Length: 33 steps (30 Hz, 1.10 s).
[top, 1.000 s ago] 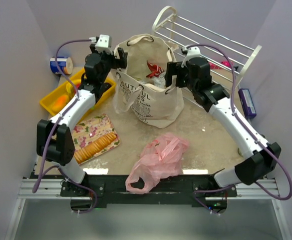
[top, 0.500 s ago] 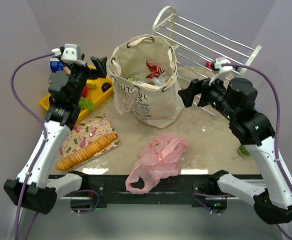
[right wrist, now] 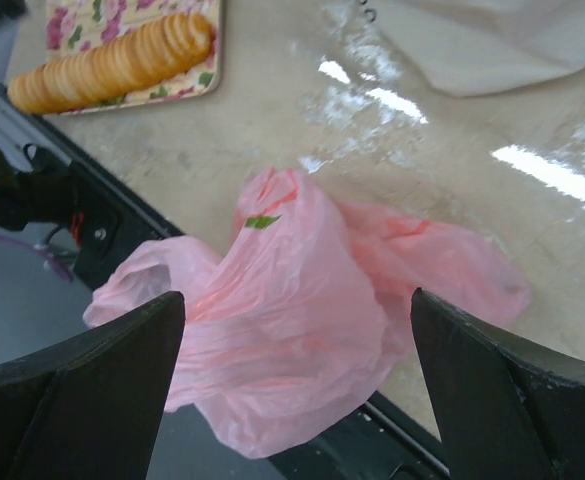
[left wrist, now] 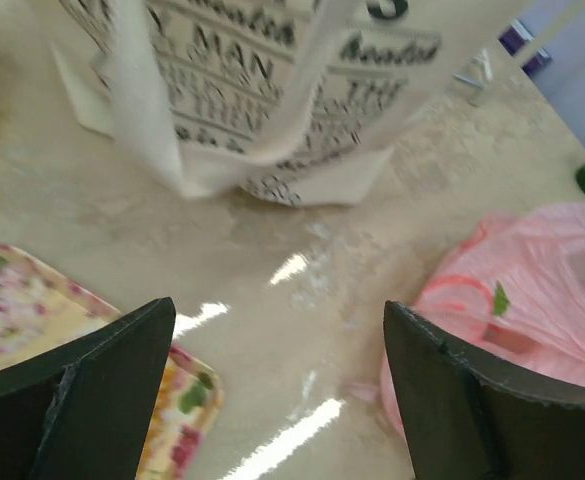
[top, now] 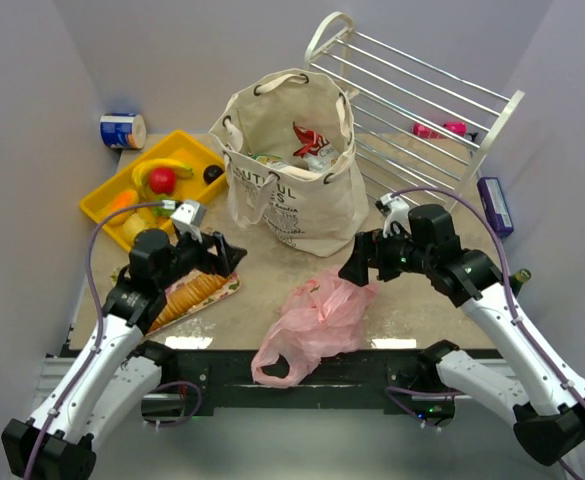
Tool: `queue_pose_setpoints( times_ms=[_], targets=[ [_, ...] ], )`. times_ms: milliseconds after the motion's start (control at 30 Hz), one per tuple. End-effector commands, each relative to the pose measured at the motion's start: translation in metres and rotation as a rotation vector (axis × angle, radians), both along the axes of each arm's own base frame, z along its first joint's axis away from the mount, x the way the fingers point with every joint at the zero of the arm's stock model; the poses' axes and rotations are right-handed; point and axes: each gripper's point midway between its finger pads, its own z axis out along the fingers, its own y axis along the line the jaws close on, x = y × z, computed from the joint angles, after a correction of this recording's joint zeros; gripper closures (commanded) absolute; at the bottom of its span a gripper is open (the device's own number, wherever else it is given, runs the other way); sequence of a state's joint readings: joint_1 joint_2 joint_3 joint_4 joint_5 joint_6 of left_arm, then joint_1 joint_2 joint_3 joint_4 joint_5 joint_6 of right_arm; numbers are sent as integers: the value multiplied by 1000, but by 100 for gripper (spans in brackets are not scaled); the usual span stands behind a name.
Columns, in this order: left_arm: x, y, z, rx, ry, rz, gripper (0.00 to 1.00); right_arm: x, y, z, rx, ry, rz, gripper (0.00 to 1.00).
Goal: Place the mixed food into the grocery bags and tie them
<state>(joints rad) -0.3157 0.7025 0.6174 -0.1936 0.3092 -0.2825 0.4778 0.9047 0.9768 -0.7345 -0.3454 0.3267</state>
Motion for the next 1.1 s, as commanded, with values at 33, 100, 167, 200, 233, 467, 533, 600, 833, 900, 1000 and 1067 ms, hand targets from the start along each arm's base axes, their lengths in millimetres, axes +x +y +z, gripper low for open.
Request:
queue_pose_setpoints(
  times_ms=[33, 100, 167, 200, 233, 467, 533, 600, 833, 900, 1000, 1067],
  targets=[
    [-38, -37, -39, -168, 171, -79, 10, -24, 15, -3, 89, 82, 103, 1],
    [-52, -56, -50, -220, 212, -126, 9, -28, 15, -8, 82, 103, 112, 1],
    [-56, -70, -42, -295, 192, -162, 6, -29, 14, -12, 76, 119, 110, 1],
    [-64, -77, -48, -301, 209, -193, 5, -30, 13, -16, 69, 127, 106, 1],
    [-68, -82, -48, -314, 212, -221, 4, -30, 13, -17, 67, 131, 101, 2],
    [-101, -114, -61, -344, 282, -441, 4, -23, 18, -17, 124, 130, 53, 32],
    [-109, -117, -67, -321, 302, -478, 4, -21, 18, -19, 117, 129, 42, 39],
    [-116, -118, -77, -286, 327, -502, 4, -18, 18, -20, 113, 134, 38, 47],
    [-141, -129, -97, -229, 396, -596, 21, -3, 19, -15, 118, 105, -8, 69],
    [-149, -135, -102, -208, 416, -625, 37, 3, 20, -14, 128, 102, -44, 76],
    [-159, -145, -99, -202, 417, -671, 60, 19, 18, -8, 158, 72, -135, 91],
    [-159, -150, -94, -194, 416, -678, 77, 33, 17, -2, 197, 37, -210, 100]
  ],
)
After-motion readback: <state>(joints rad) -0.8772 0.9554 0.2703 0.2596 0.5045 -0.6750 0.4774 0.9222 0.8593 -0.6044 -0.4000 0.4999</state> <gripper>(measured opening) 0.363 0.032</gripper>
